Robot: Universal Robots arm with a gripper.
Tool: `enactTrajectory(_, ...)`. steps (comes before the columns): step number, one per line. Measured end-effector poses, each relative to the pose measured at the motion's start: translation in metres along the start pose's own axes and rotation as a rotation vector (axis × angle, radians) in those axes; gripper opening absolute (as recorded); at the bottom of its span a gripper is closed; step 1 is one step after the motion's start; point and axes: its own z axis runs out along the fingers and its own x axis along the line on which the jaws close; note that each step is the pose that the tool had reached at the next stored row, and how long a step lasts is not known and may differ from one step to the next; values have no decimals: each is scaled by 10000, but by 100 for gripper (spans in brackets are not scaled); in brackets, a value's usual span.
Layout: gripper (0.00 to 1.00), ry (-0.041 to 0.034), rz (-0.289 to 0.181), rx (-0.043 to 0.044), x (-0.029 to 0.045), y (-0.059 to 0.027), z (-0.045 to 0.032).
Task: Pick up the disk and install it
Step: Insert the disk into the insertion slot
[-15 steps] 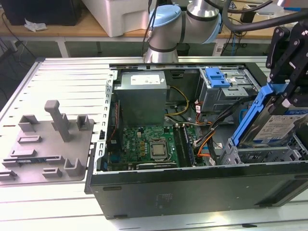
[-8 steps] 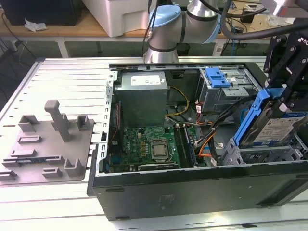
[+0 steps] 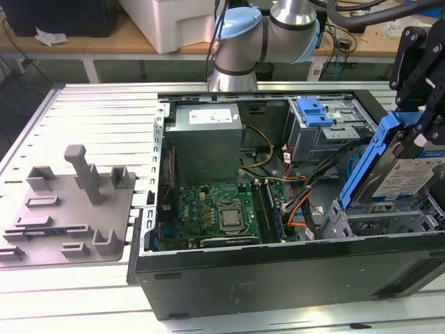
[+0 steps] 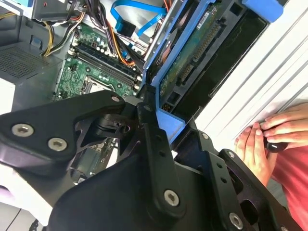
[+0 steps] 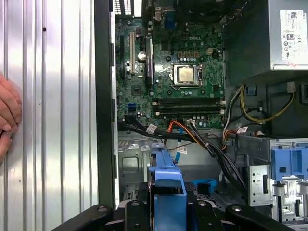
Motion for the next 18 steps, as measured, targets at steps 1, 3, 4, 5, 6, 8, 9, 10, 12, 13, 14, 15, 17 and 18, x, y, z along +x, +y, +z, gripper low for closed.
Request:
enactTrajectory(1, 37, 0, 0, 0, -2, 0, -12)
enactTrajectory(3, 37, -1, 0, 0, -6, 1, -28)
enactTrajectory(4, 37, -1, 0, -1, -9, 1, -36)
enactTrajectory(5, 37, 1, 0, 0, -13, 1, -47)
enactTrajectory(6, 37, 0, 0, 0, -16, 2, -55)
enactTrajectory(8, 37, -1, 0, 0, -25, 2, -70)
enactTrajectory(9, 37, 0, 0, 0, -33, 2, -81)
enactTrajectory(10, 37, -2, 0, 0, -41, 3, -90)
enactTrajectory(12, 37, 0, 0, 0, -53, 3, -106)
enactTrajectory(13, 37, 1, 0, 0, -58, 3, -113)
enactTrajectory(14, 37, -1, 0, 0, -60, 4, -116)
enactTrajectory(15, 37, 10, 1, 0, -61, 4, -116)
enactTrajectory(17, 37, 38, 1, 0, -61, 4, -116)
enactTrajectory(18, 37, 39, 1, 0, -61, 4, -117)
